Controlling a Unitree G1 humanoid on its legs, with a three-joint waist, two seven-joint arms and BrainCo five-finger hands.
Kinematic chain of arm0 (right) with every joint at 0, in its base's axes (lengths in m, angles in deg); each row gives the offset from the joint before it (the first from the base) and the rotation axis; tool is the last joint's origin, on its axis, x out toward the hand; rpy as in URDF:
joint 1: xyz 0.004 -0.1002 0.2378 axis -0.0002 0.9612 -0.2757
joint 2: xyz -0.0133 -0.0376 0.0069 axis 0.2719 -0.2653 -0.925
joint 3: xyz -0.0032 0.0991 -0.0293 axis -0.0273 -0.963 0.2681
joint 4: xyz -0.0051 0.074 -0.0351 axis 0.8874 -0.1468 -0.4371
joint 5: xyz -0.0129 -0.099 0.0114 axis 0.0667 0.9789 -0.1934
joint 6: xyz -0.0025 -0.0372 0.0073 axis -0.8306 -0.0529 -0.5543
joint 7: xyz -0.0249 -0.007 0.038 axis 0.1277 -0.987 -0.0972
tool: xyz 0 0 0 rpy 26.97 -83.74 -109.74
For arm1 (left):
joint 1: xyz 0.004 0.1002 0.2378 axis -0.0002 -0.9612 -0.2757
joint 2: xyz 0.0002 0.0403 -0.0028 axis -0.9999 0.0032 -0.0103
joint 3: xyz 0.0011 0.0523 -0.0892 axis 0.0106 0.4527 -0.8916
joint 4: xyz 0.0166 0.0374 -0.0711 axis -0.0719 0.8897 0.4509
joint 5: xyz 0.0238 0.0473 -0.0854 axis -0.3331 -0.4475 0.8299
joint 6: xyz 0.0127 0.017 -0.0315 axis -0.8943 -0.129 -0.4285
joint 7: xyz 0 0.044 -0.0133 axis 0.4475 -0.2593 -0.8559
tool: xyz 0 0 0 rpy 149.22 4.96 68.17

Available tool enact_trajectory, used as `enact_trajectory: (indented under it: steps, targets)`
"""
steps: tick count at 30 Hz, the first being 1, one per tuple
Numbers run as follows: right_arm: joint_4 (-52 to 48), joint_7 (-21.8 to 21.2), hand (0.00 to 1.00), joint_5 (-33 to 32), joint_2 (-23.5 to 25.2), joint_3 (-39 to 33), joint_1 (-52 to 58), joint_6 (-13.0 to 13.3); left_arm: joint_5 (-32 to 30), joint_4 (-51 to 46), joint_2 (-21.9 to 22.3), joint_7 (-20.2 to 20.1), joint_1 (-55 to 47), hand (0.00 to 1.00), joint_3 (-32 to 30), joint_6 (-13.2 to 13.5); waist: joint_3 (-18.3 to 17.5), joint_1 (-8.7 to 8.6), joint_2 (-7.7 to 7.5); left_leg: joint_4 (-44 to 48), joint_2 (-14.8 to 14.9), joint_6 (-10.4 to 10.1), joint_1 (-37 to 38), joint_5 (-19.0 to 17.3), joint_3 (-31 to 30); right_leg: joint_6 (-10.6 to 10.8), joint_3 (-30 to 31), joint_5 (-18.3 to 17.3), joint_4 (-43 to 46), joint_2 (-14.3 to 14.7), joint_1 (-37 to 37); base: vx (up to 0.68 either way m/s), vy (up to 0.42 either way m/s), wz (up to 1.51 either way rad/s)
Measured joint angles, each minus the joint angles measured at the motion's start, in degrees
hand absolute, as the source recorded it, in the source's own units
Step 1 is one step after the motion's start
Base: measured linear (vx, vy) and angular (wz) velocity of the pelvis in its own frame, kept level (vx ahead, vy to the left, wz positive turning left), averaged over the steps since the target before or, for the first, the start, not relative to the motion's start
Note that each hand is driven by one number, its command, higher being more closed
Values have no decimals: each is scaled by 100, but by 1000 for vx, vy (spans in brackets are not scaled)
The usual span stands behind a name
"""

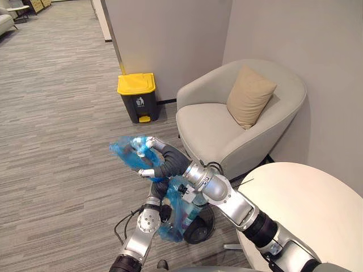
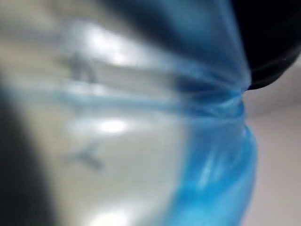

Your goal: Gather rubbish on tea table into small bin, then transfer packed bag to large trash can.

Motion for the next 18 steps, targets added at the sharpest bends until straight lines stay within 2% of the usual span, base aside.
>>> enact_trajectory:
  steps: [4,10,14,18]
  targets:
    - [1,122,0,657,-240,-221,321,130,17,-96,3,9,-54,100,-145,-9,6,12,-10,-1,-2,2,-8,-1,-7,0,-10,0,-14,-6,4,0,0,0]
    - [4,285,0,1355,-802,-671,967,144,165,-162,38,24,-134,100,-511,-13,22,7,-32,-1,-12,4,-15,-3,-11,-1,-15,2,-29,-5,7,0,0,0]
    - [3,465,0,1448,-960,-1220,1430,166,164,-349,39,20,-341,100,-586,-16,29,-1,-38,-2,-15,8,-18,-6,-11,-1,-16,2,-36,-6,8,0,0,0]
    - [-4,614,0,1479,-849,-1918,1919,169,165,-375,92,15,-475,100,-796,-16,52,-8,-43,-2,-15,12,-19,-9,-12,7,-15,-3,-44,-7,10,0,0,0]
